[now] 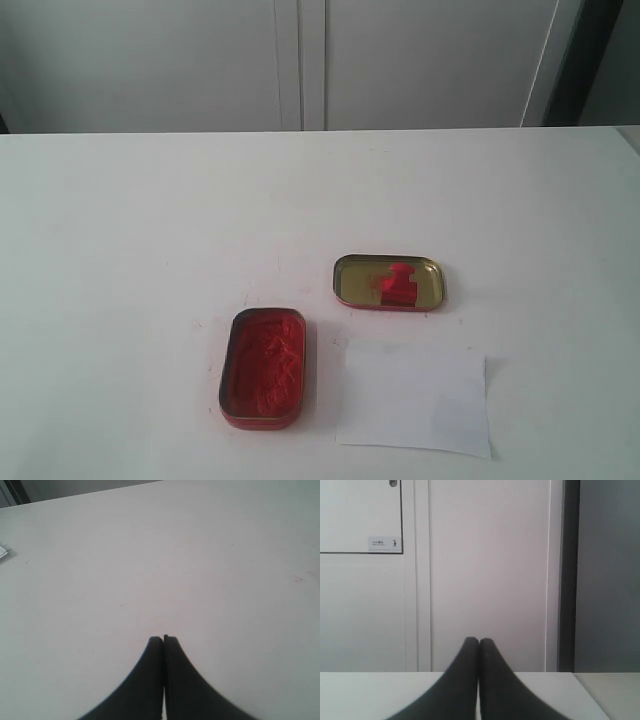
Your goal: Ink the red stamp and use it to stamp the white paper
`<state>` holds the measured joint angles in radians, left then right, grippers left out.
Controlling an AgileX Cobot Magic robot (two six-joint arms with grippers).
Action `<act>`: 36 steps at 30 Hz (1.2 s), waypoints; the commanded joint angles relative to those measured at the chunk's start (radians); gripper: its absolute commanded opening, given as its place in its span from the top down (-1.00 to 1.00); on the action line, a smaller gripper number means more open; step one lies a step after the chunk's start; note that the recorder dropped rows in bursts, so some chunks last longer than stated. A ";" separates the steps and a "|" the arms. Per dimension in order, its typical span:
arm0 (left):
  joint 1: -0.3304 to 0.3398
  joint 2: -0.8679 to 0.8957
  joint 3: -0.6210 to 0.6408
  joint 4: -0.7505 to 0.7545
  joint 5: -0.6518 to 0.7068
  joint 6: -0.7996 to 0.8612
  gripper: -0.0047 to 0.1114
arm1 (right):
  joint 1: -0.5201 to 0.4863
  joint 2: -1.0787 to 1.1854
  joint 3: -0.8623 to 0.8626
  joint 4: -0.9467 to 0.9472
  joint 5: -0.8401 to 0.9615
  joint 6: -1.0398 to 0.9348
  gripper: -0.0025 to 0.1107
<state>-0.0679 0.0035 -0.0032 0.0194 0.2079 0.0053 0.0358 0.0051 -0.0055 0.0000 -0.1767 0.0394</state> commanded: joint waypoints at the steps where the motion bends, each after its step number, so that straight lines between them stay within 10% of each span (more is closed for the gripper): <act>1: 0.000 -0.003 0.003 -0.003 0.001 0.003 0.92 | 0.003 -0.005 0.006 0.000 -0.032 0.002 0.96; 22: 0.000 -0.003 0.003 -0.003 0.001 0.003 0.92 | 0.003 -0.005 0.006 0.000 -0.036 0.002 0.96; 36: 0.000 -0.003 0.003 -0.003 0.001 0.003 0.92 | 0.003 0.426 -0.431 0.000 0.216 0.002 0.96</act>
<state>-0.0679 0.0035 -0.0032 0.0194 0.2079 0.0053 0.0358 0.3656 -0.3967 0.0000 0.0335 0.0394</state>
